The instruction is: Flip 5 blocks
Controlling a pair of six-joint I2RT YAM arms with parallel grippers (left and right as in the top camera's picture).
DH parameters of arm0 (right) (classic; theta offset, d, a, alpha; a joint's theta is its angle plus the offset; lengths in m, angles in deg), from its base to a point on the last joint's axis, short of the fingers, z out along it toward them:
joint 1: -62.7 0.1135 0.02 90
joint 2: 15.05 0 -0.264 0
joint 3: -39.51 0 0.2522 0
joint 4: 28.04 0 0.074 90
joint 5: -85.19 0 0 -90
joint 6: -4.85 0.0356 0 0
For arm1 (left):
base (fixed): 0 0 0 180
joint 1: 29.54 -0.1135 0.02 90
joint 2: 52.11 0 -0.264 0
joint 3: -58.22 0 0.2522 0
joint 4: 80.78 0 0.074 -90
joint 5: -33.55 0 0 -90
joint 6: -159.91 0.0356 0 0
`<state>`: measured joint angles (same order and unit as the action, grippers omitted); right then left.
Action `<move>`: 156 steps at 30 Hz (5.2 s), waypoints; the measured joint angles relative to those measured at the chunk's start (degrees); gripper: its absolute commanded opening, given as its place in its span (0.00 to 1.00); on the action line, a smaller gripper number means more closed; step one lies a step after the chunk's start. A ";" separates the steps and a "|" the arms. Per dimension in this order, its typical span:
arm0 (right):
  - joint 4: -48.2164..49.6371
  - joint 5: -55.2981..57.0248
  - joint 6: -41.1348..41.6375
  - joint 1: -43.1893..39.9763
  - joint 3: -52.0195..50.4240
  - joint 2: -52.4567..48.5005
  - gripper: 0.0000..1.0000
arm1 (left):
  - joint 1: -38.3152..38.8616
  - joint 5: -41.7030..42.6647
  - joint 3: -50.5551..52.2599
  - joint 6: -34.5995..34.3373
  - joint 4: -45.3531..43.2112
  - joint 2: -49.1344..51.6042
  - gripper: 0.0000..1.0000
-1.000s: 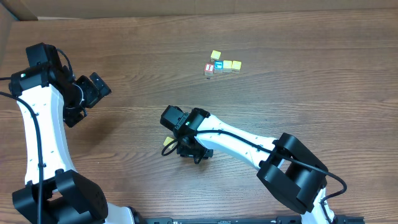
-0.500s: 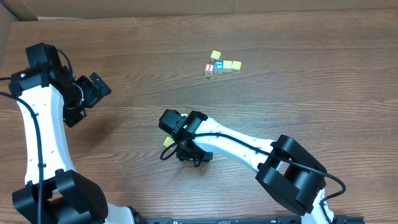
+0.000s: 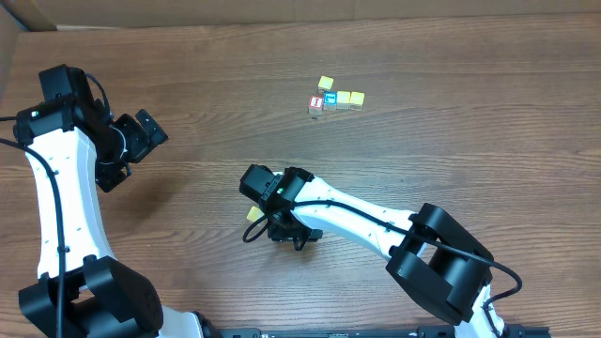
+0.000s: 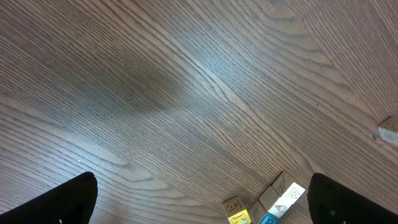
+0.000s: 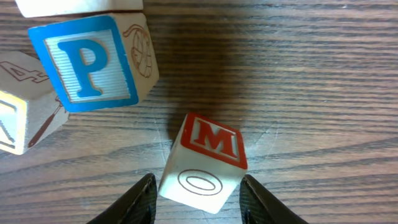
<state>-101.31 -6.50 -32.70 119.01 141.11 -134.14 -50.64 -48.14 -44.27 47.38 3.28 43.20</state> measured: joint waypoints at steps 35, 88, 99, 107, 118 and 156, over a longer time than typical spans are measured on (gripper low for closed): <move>5.97 -0.63 -9.03 0.07 0.02 0.00 0.45 | 0.00 0.00 0.00 0.00 0.00 0.00 1.00; 10.82 2.62 -6.14 1.79 -1.73 0.00 0.34 | 0.00 0.00 0.00 0.00 0.00 0.00 1.00; 10.84 4.50 -6.12 1.79 -1.70 0.00 0.41 | 0.00 0.00 0.00 0.00 0.00 0.00 1.00; 10.78 4.76 -5.99 1.79 -1.75 0.00 0.69 | 0.00 0.00 0.00 0.00 0.00 0.00 1.00; 0.94 4.31 -9.05 -0.81 11.87 -0.44 0.65 | 0.00 0.00 0.00 0.00 0.00 0.00 1.00; 25.29 4.63 -44.33 2.51 0.66 -0.48 0.59 | 0.00 0.00 0.00 0.00 0.00 0.00 1.00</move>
<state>-76.02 -1.87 -77.03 121.53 141.76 -134.62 -50.64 -48.14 -44.27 47.38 3.28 43.20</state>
